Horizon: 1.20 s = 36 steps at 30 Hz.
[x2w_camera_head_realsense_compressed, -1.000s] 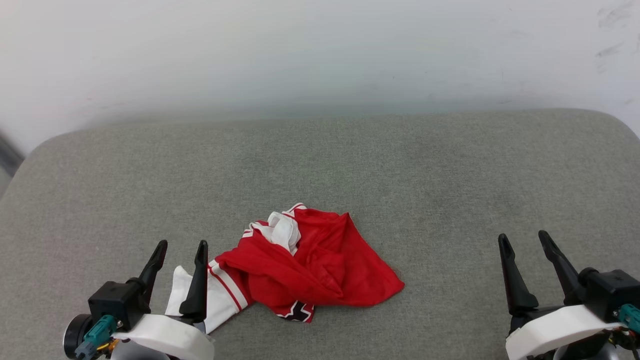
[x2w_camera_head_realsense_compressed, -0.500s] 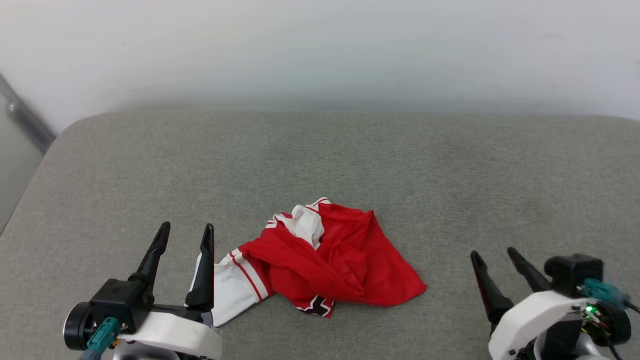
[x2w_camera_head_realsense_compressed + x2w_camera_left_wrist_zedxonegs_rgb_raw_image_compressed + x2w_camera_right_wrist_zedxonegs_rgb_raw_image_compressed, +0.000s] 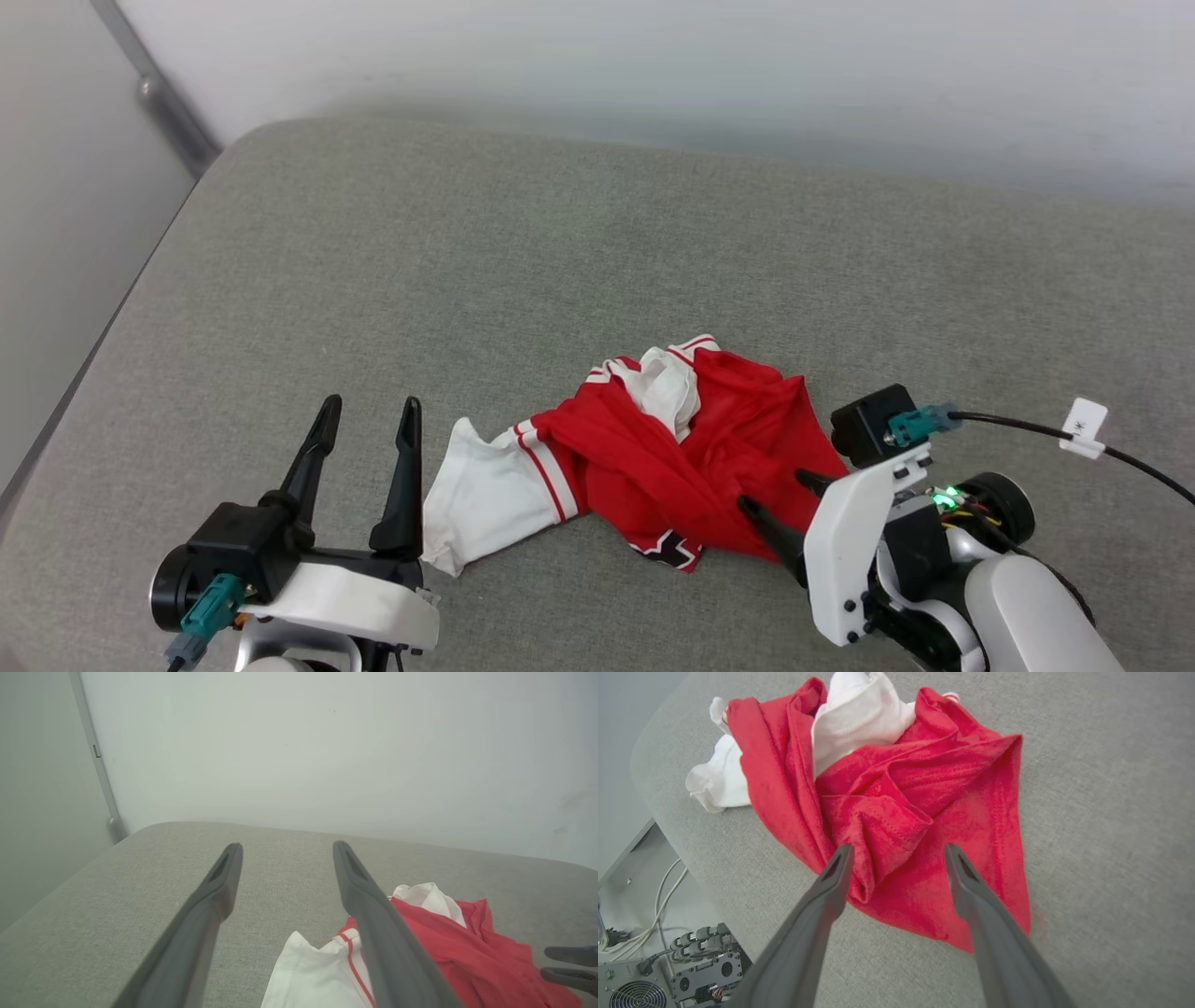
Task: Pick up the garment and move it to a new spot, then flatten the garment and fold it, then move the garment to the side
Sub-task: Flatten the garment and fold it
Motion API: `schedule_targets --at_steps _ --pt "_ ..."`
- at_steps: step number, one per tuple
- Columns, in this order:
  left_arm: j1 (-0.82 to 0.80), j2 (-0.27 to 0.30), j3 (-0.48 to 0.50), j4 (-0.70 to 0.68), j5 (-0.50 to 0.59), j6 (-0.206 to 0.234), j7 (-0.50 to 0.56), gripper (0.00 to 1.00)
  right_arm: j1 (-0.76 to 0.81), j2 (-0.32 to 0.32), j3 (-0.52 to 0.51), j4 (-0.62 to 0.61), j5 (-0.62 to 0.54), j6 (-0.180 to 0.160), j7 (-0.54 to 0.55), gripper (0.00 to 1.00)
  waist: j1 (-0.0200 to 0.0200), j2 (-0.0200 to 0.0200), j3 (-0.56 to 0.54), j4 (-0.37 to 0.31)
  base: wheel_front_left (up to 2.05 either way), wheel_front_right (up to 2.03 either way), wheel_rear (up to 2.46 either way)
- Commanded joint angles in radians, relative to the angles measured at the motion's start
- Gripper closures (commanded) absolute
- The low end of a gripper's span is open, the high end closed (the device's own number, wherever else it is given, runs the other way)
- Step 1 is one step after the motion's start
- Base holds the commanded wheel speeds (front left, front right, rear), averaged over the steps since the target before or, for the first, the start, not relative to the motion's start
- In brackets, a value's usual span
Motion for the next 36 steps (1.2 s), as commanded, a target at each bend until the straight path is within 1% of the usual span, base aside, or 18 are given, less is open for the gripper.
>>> schedule_targets --at_steps 1,7,8,9,10,14,18,21,24,27,30,36 --pt "-0.013 -0.006 0.006 0.005 0.005 -0.006 -0.002 0.00 -0.021 -0.006 0.009 0.012 0.011 0.000 0.007 0.00 0.0000 0.0000 0.021 0.022 0.00 0.00 0.00" --pt "-0.020 -0.044 0.027 0.028 0.024 -0.042 -0.002 0.00 -0.097 -0.010 0.076 0.108 0.054 0.000 0.043 0.00 0.0000 0.0000 0.043 0.041 0.00 0.00 0.00" --pt "-0.021 -0.050 0.031 0.031 0.028 -0.047 -0.002 0.00 -0.105 -0.008 0.082 0.121 0.067 0.000 0.045 0.34 0.0000 0.0000 0.044 0.042 0.00 0.00 0.00" --pt "-0.020 -0.055 0.034 0.034 0.030 -0.051 -0.002 0.00 -0.115 -0.007 0.088 0.128 0.074 0.000 0.045 0.84 0.0000 0.0000 0.045 0.043 0.00 0.00 0.00" --pt "-0.020 -0.060 0.038 0.038 0.034 -0.056 -0.002 0.00 -0.127 -0.010 0.096 0.133 0.076 0.000 0.042 1.00 0.0000 0.0000 0.045 0.042 0.00 0.00 0.00" --pt "-0.011 -0.075 0.055 0.048 0.044 -0.073 -0.002 0.00 -0.161 -0.020 0.110 0.123 0.082 0.000 -0.001 1.00 0.0000 0.0000 0.039 0.030 0.00 0.00 0.00" --pt "0.004 -0.084 0.072 0.053 0.054 -0.084 -0.002 0.00 -0.190 -0.029 0.111 0.089 0.082 0.000 -0.046 1.00 0.0000 0.0000 0.027 0.004 0.00 0.00 0.00" --pt "0.014 -0.087 0.081 0.055 0.061 -0.090 -0.002 0.00 -0.195 -0.032 0.087 0.053 0.076 0.000 -0.075 1.00 0.0000 0.0000 0.015 -0.024 0.00 0.00 0.00" --pt "0.020 -0.085 0.087 0.053 0.071 -0.095 -0.002 0.00 -0.178 -0.036 0.041 0.004 0.058 0.000 -0.104 1.00 0.0000 0.0000 0.006 -0.052 0.00 0.00 0.00" --pt "0.025 -0.084 0.093 0.052 0.076 -0.096 -0.002 0.00 -0.133 -0.032 -0.033 -0.042 0.031 0.000 -0.140 1.00 0.0000 0.0000 -0.005 -0.079 0.00 0.00 0.00" --pt "0.031 -0.081 0.097 0.051 0.078 -0.093 -0.002 0.00 -0.079 -0.019 -0.132 -0.084 -0.002 0.000 -0.169 1.00 0.0000 0.0000 -0.014 -0.106 0.00 0.00 0.00" --pt "0.041 -0.070 0.098 0.045 0.076 -0.090 0.002 0.00 0.096 0.040 -0.361 -0.133 -0.050 0.000 -0.195 1.00 0.0000 0.0000 -0.014 -0.144 0.00 0.00 0.00"
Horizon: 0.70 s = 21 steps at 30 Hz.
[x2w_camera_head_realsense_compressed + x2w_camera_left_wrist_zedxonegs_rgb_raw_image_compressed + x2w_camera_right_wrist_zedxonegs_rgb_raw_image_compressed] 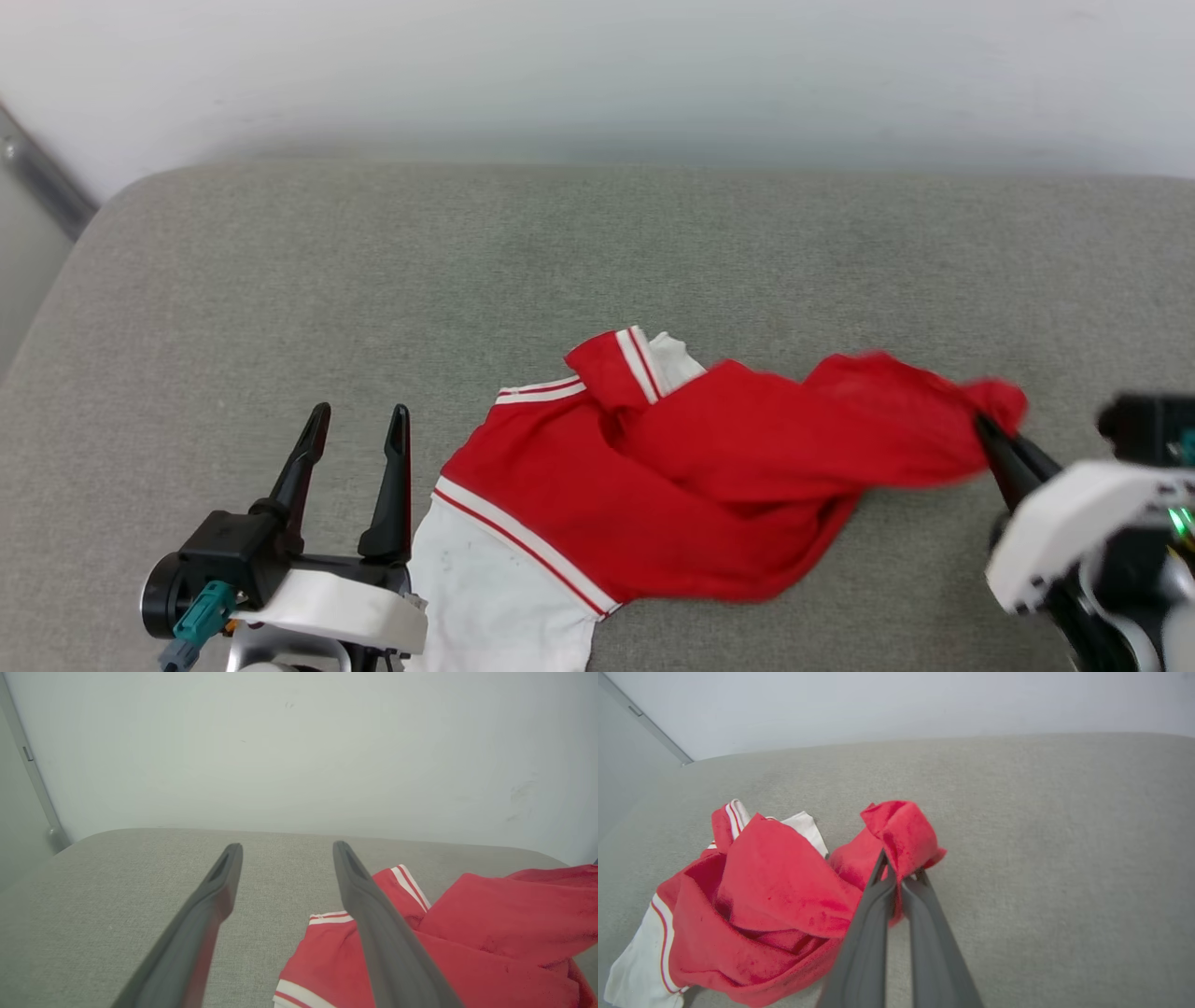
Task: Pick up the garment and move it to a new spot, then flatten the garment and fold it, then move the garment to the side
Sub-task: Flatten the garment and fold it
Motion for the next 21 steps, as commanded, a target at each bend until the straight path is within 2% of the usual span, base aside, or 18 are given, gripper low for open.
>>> schedule_targets --at_steps 1,7,14,15,16,17,21 --pt "0.011 0.004 0.003 -0.004 0.003 0.004 0.000 0.00 0.046 0.017 -0.037 -0.003 -0.006 0.000 0.000 1.00 0.0000 -0.0001 0.001 -0.010 0.00 0.00 0.00" --pt "0.014 0.012 0.001 0.000 -0.003 0.004 0.007 0.00 0.240 0.052 -0.180 0.066 0.012 0.000 -0.004 1.00 0.0000 -0.0001 0.002 -0.025 0.00 0.00 0.00" --pt "0.018 0.023 0.004 0.012 -0.011 0.005 0.014 0.00 0.368 0.054 -0.145 0.238 0.099 0.000 -0.054 1.00 0.0000 -0.0001 -0.004 -0.036 0.00 0.00 0.00" --pt "0.020 0.024 0.005 0.014 -0.010 0.007 0.015 0.00 0.370 0.055 -0.129 0.243 0.105 0.000 -0.076 0.73 0.0000 -0.0001 -0.006 -0.038 0.00 0.00 0.00" --pt "0.022 0.025 0.007 0.015 -0.010 0.008 0.016 0.00 0.364 0.055 -0.120 0.239 0.103 0.000 -0.105 0.40 0.0000 -0.0001 -0.008 -0.041 0.00 0.00 0.00" --pt "0.024 0.026 0.007 0.017 -0.012 0.008 0.016 0.00 0.355 0.055 -0.110 0.228 0.092 0.000 -0.140 0.00 0.0000 -0.0001 -0.011 -0.045 0.00 0.00 0.00" --pt "0.032 0.030 0.005 0.018 -0.015 0.013 0.021 0.00 0.309 0.052 -0.103 0.168 0.063 0.000 -0.330 0.00 0.0000 -0.0001 -0.022 -0.052 0.00 0.00 0.00"
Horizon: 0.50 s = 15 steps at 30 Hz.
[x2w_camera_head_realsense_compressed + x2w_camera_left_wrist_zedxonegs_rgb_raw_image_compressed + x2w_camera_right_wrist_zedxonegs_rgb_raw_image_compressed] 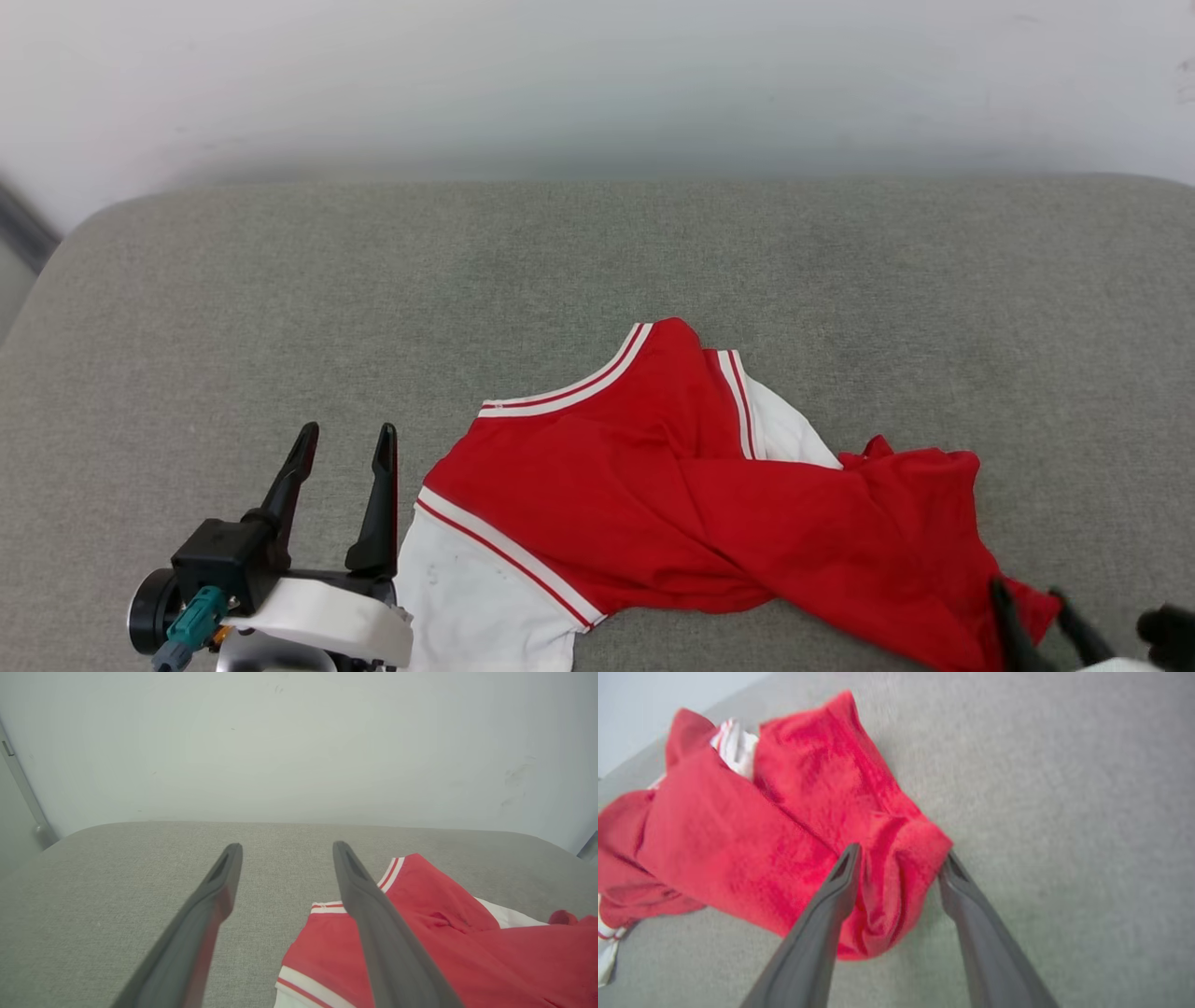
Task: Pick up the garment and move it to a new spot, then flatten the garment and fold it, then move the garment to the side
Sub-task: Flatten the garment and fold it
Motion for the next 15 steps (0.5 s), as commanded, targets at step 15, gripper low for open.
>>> schedule_targets --at_steps 15 --pt "-0.018 0.004 -0.001 -0.024 -0.007 0.007 0.003 0.00 -0.365 -0.100 0.107 0.012 -0.067 0.000 0.080 0.00 0.0000 0.0000 0.041 0.027 0.00 0.00 0.00"
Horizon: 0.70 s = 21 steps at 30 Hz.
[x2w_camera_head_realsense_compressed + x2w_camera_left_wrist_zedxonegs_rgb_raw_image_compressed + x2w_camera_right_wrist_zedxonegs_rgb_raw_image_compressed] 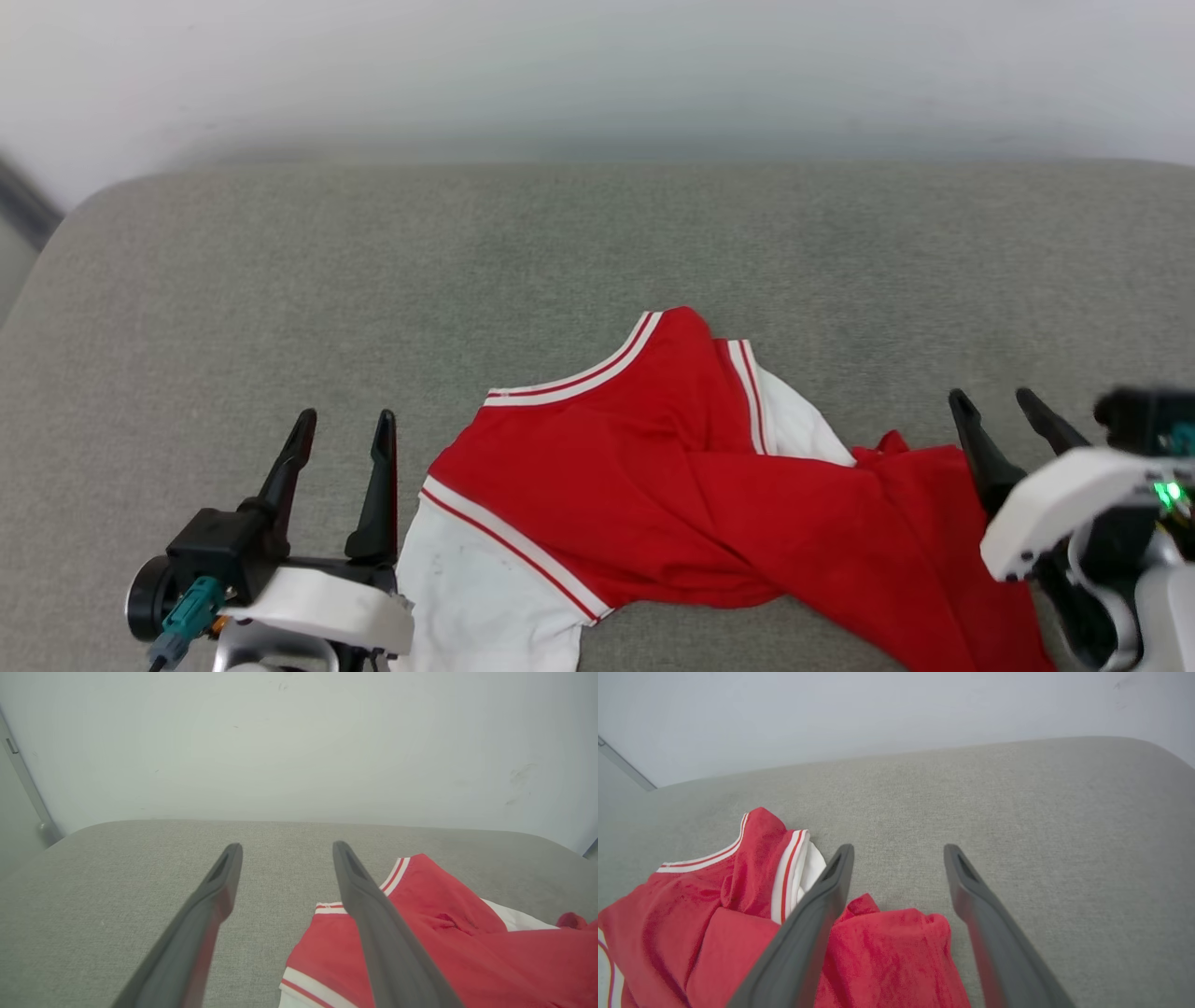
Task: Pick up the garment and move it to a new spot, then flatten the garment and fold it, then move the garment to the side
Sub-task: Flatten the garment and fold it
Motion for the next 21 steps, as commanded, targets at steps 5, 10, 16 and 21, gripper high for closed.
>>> schedule_targets --at_steps 5,10,16,21 --pt "-0.058 -0.019 -0.020 0.014 -0.003 -0.025 -0.010 0.00 -0.156 -0.114 0.123 0.070 0.051 0.000 0.229 0.00 0.0000 0.0000 0.060 0.066 0.00 0.00 0.00" --pt "-0.110 -0.046 -0.032 0.046 0.001 -0.056 -0.021 0.00 -0.284 -0.210 0.291 0.120 0.099 0.000 0.453 0.00 0.0000 0.0000 0.114 0.123 0.00 0.00 0.00" --pt "-0.154 -0.079 -0.027 0.082 0.007 -0.085 -0.030 0.00 -0.403 -0.256 0.425 0.213 0.142 0.000 0.581 0.00 0.0000 0.0000 0.173 0.166 0.00 0.00 0.00" --pt "-0.171 -0.103 -0.013 0.111 0.015 -0.108 -0.034 0.00 -0.409 -0.255 0.460 0.344 0.165 -0.001 0.697 0.00 0.0000 0.0000 0.190 0.183 0.00 0.00 0.00"
